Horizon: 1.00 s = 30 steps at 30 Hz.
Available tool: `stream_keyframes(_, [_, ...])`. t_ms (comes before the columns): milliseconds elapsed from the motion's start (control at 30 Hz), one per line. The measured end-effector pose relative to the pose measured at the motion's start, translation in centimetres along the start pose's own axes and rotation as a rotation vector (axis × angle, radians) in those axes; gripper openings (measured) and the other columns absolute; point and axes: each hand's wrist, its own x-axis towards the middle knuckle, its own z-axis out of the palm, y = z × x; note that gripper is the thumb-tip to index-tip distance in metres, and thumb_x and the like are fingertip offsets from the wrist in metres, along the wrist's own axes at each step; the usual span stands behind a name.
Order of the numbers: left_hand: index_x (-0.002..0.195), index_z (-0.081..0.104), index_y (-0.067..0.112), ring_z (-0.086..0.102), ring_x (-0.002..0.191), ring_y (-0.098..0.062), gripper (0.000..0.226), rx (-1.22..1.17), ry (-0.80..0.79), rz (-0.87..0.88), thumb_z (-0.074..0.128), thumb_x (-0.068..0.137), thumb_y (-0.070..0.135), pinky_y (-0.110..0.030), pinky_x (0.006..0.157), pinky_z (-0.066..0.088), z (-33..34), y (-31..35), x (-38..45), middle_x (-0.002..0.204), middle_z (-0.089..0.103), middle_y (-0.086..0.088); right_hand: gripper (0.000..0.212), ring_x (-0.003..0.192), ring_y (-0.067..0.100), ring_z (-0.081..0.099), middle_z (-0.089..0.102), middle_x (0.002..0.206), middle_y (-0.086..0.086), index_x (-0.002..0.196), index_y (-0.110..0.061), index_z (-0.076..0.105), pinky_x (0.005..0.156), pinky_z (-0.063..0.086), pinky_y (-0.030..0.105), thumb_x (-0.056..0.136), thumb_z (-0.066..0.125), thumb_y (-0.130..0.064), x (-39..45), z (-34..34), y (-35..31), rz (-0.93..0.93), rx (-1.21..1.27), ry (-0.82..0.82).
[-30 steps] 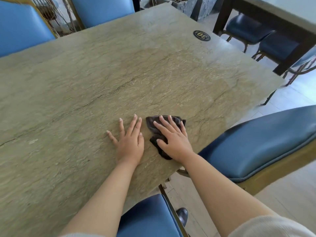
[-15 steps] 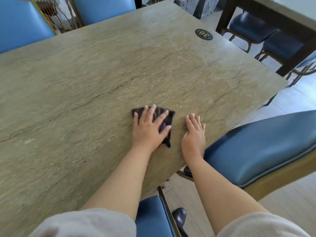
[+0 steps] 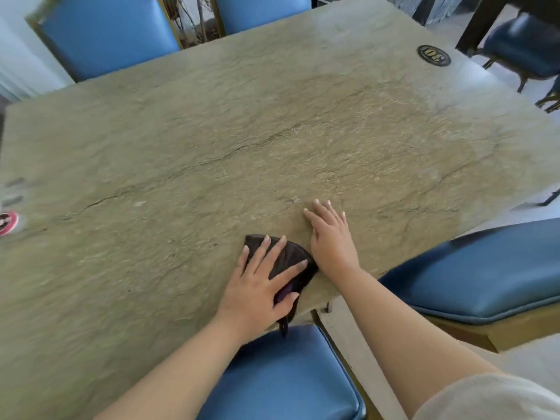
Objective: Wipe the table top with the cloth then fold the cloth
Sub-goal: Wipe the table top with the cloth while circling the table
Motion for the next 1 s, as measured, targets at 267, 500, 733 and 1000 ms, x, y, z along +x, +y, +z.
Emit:
stream_keyframes(267, [0.144, 0.036, 0.044, 0.013, 0.146, -0.039, 0.063, -0.034, 0.054, -0.670, 0.026, 0.084, 0.062, -0.062, 0.115, 0.004, -0.3, -7.2, -0.3, 0.160, 0.018, -0.014, 0.050, 0.148, 0.023, -0.007, 0.008, 0.161, 0.002, 0.148, -0.019, 0.027, 0.118, -0.009, 0.038, 0.099, 0.036, -0.017, -0.1, 2.4, -2.2, 0.093, -0.022, 0.019])
stream_keyframes(500, [0.148, 0.023, 0.049, 0.004, 0.150, -0.032, 0.060, 0.012, -0.052, 0.067, 0.041, 0.092, 0.058, -0.055, 0.118, 0.012, -0.9, -6.3, -9.3, 0.163, 0.009, -0.004, 0.052, 0.148, 0.022, -0.007, 0.005, 0.161, 0.003, 0.151, -0.019, 0.021, 0.119, -0.007, 0.037, 0.101, 0.033, -0.023, -0.7, 2.1, -1.9, 0.042, -0.055, -0.028])
stream_keyframes(733, [0.146, 0.023, 0.053, 0.003, 0.150, -0.028, 0.063, -0.006, -0.091, 0.111, 0.047, 0.088, 0.060, -0.057, 0.116, 0.014, -1.5, -9.3, -7.2, 0.163, 0.010, 0.001, 0.043, 0.147, 0.018, 0.006, 0.020, 0.158, -0.003, 0.139, -0.030, 0.047, 0.120, 0.007, 0.037, 0.098, 0.042, -0.017, -2.1, -0.6, 1.4, 0.046, 0.089, -0.018])
stream_keyframes(1000, [0.145, 0.021, 0.055, -0.002, 0.150, -0.030, 0.061, -0.010, -0.030, 0.335, 0.040, 0.088, 0.062, -0.058, 0.117, 0.006, -0.1, 1.8, 4.6, 0.163, 0.007, 0.003, 0.041, 0.143, 0.014, 0.022, 0.040, 0.147, -0.001, 0.131, -0.015, 0.056, 0.120, 0.012, 0.040, 0.096, 0.038, -0.002, -3.2, -3.3, 6.2, 0.289, 0.249, 0.249])
